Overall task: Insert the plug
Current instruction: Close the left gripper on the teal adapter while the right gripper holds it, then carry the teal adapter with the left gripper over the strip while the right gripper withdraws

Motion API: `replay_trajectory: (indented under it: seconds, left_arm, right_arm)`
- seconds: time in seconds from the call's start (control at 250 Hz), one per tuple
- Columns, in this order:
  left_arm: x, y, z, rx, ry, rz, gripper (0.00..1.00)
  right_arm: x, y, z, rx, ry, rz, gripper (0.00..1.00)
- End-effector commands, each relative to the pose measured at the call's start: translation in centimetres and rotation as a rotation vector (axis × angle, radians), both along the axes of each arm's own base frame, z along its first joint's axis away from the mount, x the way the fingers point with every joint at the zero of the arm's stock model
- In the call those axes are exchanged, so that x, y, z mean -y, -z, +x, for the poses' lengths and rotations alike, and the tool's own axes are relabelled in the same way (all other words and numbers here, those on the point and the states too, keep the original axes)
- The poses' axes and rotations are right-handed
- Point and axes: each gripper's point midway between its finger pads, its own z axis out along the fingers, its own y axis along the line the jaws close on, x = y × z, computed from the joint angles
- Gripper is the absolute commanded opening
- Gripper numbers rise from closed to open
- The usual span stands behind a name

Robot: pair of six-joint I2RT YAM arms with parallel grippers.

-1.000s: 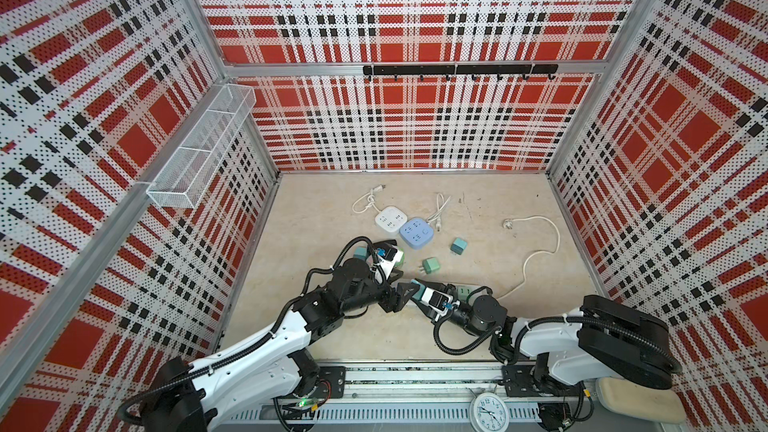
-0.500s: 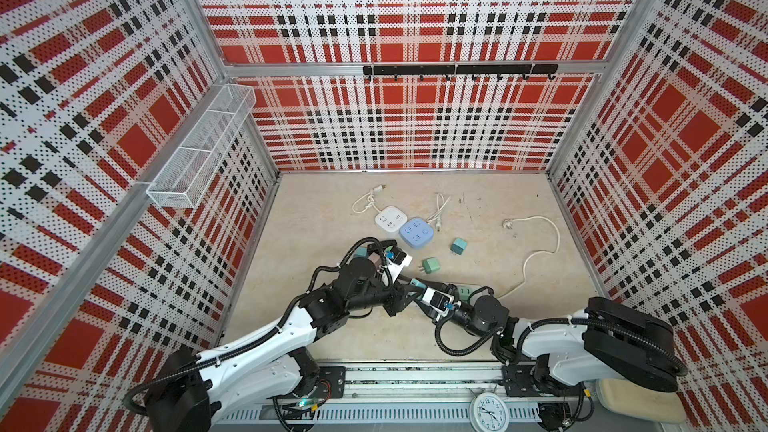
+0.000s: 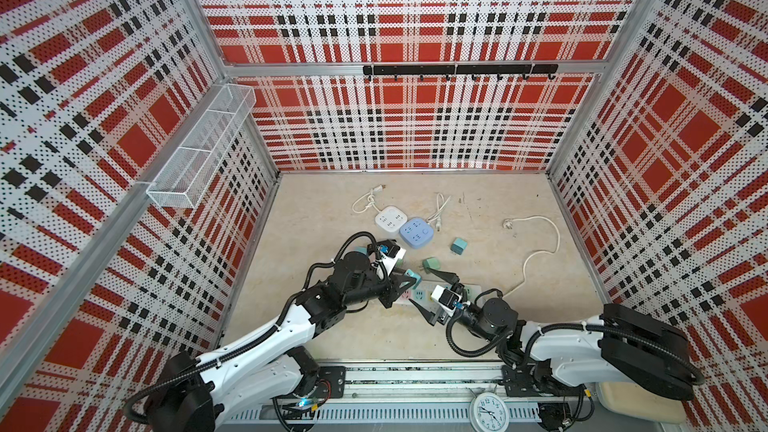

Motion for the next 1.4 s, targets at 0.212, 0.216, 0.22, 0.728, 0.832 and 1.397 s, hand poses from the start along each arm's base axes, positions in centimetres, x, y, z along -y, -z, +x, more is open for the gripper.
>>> replay_trajectory:
  seconds: [0.212,0.216,0.22,0.728,0.832,1.397]
  left_arm:
    - [-2.0,-1.5,1.1,0.365,-0.012,0.216,0.0]
    - [-2.1,-1.4,1.1,0.37,-0.012,0.221,0.0]
    - [-2.1,-1.4,1.1,0.376,-0.011,0.227,0.0]
    - [1.3,5.4,-2.4,0.566,0.406,0.524,0.0]
    - [1.9,6.5,-2.0,0.545,0.436,0.555,0.0]
    - [3.0,8.5,-0.3,0.451,0.584,0.584,0.0]
  right_arm:
    - [6.1,-2.1,2.7,-0.04,0.309,0.082,1.0]
    - [6.3,-2.1,2.8,-0.04,0.316,0.083,1.0]
    - [6.4,-2.2,2.8,-0.04,0.322,0.085,1.0]
    - [22.4,1.5,9.3,-0.318,0.875,0.295,1.0]
    - [23.5,1.8,9.6,-0.352,0.855,0.354,1.0]
    - [26.6,4.9,15.7,-0.575,0.96,0.398,1.0]
